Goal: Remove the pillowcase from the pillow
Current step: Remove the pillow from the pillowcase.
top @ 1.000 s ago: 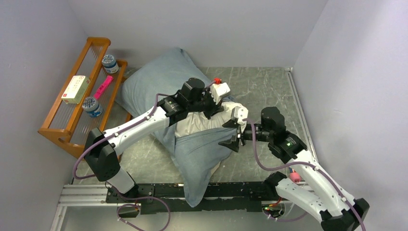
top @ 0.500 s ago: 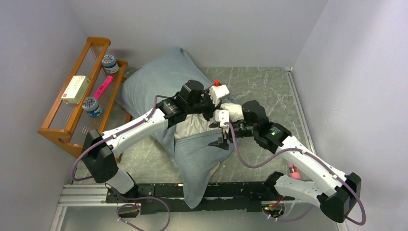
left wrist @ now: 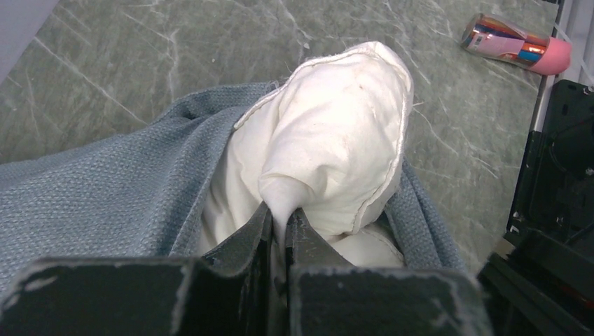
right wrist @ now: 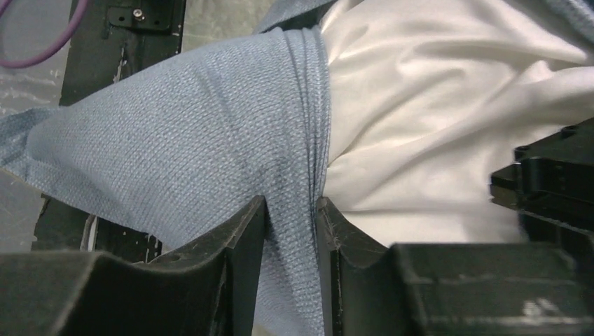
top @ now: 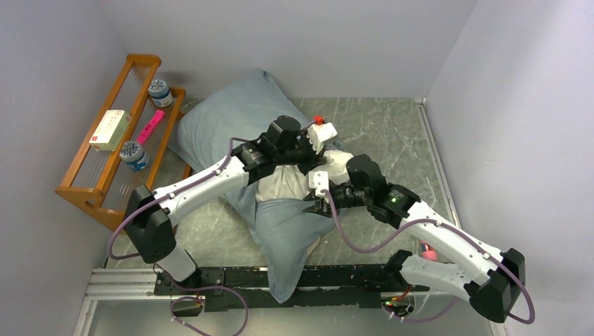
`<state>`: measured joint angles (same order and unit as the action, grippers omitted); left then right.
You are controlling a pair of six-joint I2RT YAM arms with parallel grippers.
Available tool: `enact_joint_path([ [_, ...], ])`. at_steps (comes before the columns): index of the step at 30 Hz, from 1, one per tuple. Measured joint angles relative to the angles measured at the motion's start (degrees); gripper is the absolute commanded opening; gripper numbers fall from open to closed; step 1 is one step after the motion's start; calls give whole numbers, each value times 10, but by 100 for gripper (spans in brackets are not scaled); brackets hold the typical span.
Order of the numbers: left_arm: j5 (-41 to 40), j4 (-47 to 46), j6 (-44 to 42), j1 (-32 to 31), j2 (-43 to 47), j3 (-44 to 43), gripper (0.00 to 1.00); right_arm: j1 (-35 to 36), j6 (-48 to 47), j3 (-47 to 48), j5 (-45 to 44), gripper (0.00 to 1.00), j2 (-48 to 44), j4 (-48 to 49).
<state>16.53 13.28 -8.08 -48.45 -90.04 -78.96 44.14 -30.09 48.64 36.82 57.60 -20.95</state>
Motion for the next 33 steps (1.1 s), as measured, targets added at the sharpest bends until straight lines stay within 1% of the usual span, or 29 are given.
enact_joint_path([
  [7, -10, -10, 18, -5, -55, -38, 5, 0, 8, -46, -13, 19, -58, -3],
  [13, -10, -14, 19, -8, -86, -62, 5, 0, 13, -73, -24, 6, -70, 6],
  [17, -15, -14, 17, -9, -92, -66, 5, 0, 20, -83, -29, 0, -70, 22],
  [21, -23, -14, 15, -11, -92, -67, 5, 5, 27, -95, -35, 0, -75, 38],
  [22, -25, -14, 15, -12, -93, -67, 13, 7, 27, -98, -38, 0, -77, 41],
  [23, -28, -14, 15, -12, -93, -67, 25, 8, 27, -101, -42, 0, -79, 43],
  [25, -35, -16, 14, -14, -93, -67, 44, 11, 28, -103, -48, 0, -82, 45],
  [27, -48, -27, 14, -13, -92, -67, 58, 14, 32, -108, -50, 0, -89, 47],
  [29, -63, -38, 15, -12, -83, -63, 65, 16, 37, -115, -50, 0, -94, 52],
  [33, -101, -43, 18, -7, -19, -35, 71, 20, 47, -121, -46, 0, -93, 61],
])
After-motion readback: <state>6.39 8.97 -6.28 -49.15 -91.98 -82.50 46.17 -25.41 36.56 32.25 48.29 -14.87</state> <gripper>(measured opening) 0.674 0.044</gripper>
